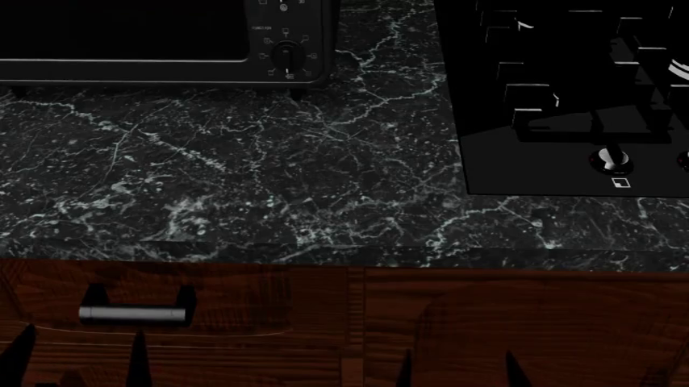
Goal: Decrease the toaster oven temperature.
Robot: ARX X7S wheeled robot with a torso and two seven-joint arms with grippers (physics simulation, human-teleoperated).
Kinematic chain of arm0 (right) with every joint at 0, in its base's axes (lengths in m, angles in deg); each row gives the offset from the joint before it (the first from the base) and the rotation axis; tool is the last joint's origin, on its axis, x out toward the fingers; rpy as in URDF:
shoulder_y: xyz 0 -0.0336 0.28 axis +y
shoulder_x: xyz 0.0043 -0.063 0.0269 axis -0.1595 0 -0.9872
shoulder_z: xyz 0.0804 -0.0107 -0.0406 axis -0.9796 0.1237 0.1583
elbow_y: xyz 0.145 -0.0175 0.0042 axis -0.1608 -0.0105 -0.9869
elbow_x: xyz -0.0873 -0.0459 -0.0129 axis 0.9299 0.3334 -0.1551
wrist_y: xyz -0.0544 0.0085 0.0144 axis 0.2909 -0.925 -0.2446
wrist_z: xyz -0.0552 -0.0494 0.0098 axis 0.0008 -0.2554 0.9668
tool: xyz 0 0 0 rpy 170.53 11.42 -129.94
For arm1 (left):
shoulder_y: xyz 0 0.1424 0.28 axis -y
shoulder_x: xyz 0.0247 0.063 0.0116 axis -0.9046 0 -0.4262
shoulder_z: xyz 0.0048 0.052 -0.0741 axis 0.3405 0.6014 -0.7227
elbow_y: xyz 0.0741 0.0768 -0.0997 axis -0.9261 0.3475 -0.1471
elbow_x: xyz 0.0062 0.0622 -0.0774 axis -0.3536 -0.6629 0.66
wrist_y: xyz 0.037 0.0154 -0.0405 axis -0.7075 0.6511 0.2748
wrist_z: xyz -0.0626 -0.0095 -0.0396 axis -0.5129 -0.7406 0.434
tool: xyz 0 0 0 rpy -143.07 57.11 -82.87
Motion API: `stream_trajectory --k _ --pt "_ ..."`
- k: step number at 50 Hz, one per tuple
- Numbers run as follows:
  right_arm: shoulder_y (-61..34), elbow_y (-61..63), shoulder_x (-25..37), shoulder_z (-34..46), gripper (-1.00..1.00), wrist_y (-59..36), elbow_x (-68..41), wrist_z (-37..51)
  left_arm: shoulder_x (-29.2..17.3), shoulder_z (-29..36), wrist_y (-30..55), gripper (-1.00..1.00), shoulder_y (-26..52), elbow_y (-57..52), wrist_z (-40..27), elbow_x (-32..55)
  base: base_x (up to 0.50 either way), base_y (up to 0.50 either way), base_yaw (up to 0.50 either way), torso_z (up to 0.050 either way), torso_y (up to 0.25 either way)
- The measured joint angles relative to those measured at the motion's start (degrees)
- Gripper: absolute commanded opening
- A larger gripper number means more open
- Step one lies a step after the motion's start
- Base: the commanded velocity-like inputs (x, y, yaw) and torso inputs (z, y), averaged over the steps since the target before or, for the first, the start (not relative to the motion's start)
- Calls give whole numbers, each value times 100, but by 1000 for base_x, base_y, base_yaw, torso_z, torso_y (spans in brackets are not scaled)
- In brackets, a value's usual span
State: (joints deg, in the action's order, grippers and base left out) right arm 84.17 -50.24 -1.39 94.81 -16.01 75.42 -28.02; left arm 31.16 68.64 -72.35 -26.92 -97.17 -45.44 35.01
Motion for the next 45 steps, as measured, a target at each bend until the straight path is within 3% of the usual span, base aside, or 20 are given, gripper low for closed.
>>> stream_trajectory --k 9,23,45 --pt "27 715 146 72 100 -324 27 64 -224 81 93 100 -55 -611 44 -13 0 0 0 0 0" --pt "-267 1907 436 186 100 -1430 4 -3 -857 455 336 100 -600 -1740 688 252 0 0 0 0 0" --pt "-2014 3059 496 327 100 -3949 -391 -148 -1371 770 262 100 -1168 -2254 1416 921 0 0 0 0 0"
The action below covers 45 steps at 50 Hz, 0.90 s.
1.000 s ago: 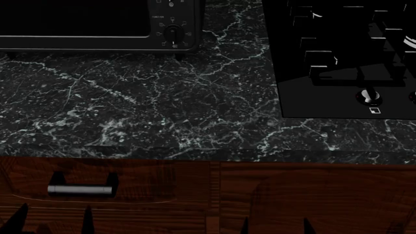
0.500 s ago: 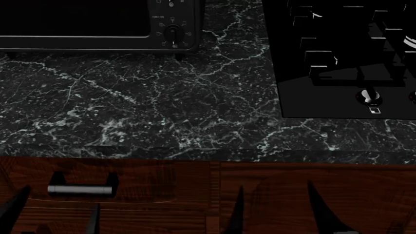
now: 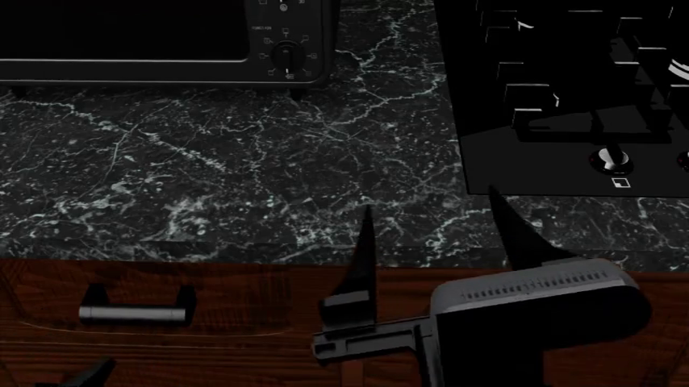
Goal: Decrease the toaster oven temperature.
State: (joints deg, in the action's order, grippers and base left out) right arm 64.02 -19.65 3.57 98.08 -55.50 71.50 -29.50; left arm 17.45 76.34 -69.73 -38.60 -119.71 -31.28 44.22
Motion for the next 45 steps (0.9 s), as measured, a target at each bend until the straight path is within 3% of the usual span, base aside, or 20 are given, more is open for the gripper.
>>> stream_trajectory --k 19,31,45 --pt "-1345 29 -350 183 100 -1423 -219 200 -39 34 114 100 -43 195 76 375 0 0 0 0 0" --pt "-1657 -51 -489 226 100 -1941 -341 331 -65 67 99 100 -57 229 82 451 0 0 0 0 0" --pt "-1816 -1 -547 149 100 -2172 -472 457 -101 104 100 100 -45 196 68 500 78 211 0 0 0"
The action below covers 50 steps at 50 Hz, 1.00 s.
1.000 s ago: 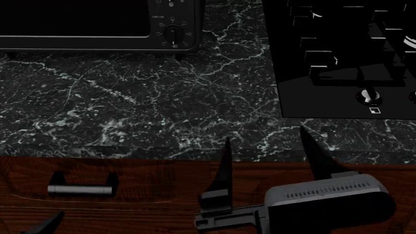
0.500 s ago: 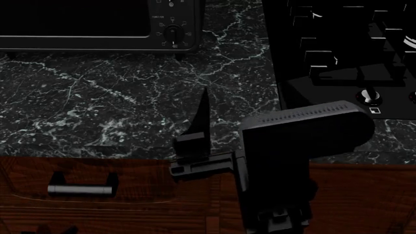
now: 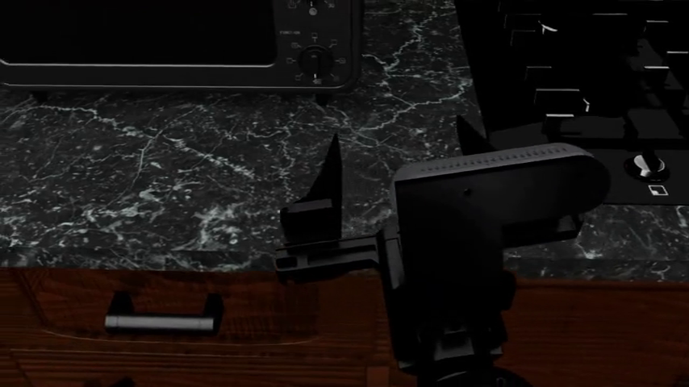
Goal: Decrease the toaster oven temperature.
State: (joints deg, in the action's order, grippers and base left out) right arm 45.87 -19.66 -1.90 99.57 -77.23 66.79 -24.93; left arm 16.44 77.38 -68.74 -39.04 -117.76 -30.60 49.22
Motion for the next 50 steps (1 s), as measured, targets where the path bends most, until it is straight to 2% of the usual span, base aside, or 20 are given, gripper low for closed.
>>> stream_trajectory --k 25,50 --pt "31 56 15 -197 100 50 -281 87 -75 74 39 100 -4 -154 -54 63 188 302 0 0 0" --pt "69 92 37 -307 100 144 -555 178 -131 151 -17 100 -38 -213 -93 68 280 12 0 0 0"
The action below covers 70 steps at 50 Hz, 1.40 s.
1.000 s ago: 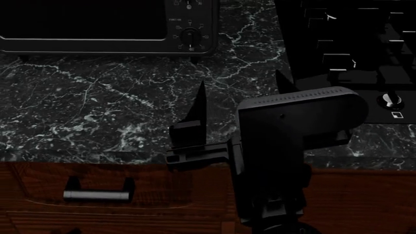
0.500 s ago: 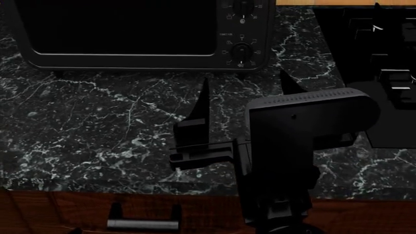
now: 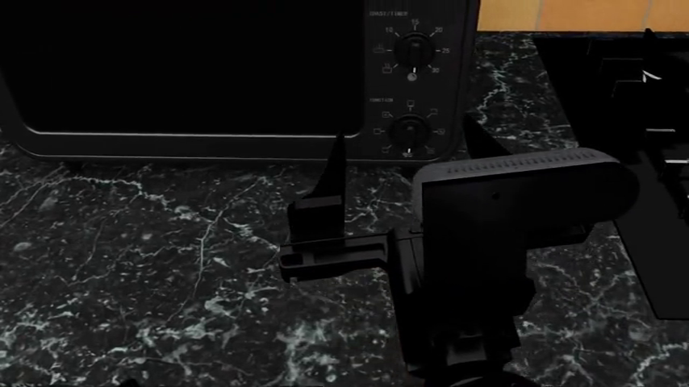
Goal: Decrease the toaster oven temperature.
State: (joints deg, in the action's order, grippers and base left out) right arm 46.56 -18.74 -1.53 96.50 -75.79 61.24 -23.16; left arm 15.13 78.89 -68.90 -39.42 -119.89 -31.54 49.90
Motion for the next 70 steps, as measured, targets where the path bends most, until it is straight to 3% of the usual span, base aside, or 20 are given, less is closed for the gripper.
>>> stream_trajectory --k 24,45,65,70 --pt "-9 184 32 -108 100 -119 -258 155 -44 73 50 100 77 -43 -41 22 292 0 0 0 0" --pt "-116 428 120 -100 100 -296 -395 361 -82 120 106 100 161 -61 -80 43 0 0 0 0 1" --pt "-1015 683 -90 -549 100 -1748 -770 652 -116 145 96 100 201 -5 -101 70 0 0 0 0 0" --pt "-1364 451 -134 -886 100 -2150 -1413 1107 -131 144 108 100 209 -4 -109 90 0 0 0 0 0"
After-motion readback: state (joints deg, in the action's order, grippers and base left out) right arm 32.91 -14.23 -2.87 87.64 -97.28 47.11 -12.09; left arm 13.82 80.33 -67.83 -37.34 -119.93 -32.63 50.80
